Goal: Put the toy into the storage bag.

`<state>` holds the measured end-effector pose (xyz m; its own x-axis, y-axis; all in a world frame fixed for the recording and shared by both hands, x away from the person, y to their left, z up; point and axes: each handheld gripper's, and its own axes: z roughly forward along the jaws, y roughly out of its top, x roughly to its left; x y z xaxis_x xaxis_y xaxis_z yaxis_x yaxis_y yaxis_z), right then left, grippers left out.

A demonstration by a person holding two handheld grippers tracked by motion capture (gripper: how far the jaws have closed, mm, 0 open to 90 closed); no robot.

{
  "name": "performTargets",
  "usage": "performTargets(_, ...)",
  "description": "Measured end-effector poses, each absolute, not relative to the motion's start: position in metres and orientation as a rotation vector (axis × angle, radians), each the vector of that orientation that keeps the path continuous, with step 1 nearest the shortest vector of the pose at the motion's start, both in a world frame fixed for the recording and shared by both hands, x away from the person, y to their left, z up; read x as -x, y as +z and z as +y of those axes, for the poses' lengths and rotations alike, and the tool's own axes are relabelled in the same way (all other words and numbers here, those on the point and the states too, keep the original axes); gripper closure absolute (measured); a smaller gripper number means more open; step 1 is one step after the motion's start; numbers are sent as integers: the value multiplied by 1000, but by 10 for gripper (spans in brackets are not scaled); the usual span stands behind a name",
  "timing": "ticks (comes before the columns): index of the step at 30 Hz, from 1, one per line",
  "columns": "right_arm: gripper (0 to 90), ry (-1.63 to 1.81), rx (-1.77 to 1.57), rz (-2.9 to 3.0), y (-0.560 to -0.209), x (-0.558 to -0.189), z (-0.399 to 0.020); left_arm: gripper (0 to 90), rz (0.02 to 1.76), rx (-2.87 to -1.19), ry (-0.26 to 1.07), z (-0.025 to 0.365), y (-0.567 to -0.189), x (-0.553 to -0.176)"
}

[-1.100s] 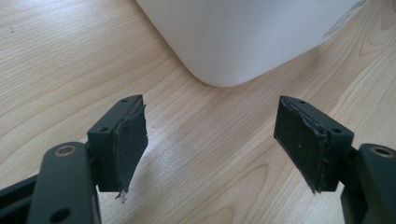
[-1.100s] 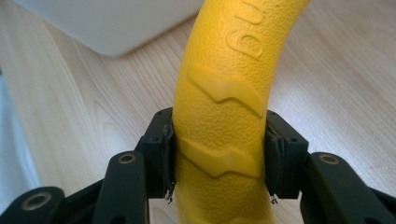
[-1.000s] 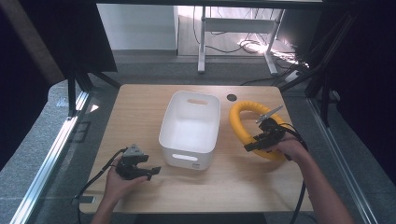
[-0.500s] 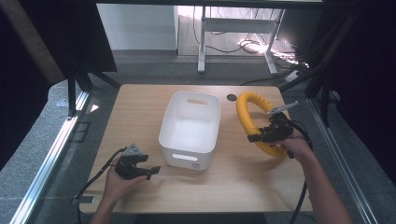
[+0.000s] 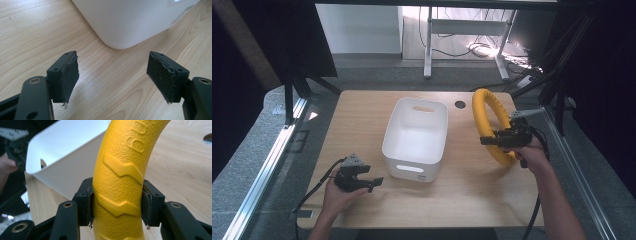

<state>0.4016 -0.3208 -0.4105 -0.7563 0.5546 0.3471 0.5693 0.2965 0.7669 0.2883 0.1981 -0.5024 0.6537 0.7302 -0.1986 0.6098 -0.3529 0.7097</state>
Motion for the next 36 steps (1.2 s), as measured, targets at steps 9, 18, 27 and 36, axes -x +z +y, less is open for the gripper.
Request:
performTargets(9, 518, -1653, 1101, -2425, -402, -396, -329, 258, 1036, -2081, 194, 197, -503, -289)
performTargets(18, 517, -1813, 1084, -2330, -398, -392, -327, 258, 1035, -2084, 194, 197, -503, -289)
performTargets(27, 516, -1891, 1100, -2288, -401, -389, -318, 256, 1035, -2082, 195, 198, -502, -289)
performTargets(36, 516, -2012, 1124, -2264, -396, -384, -303, 255, 1040, -2078, 197, 198, -502, -288)
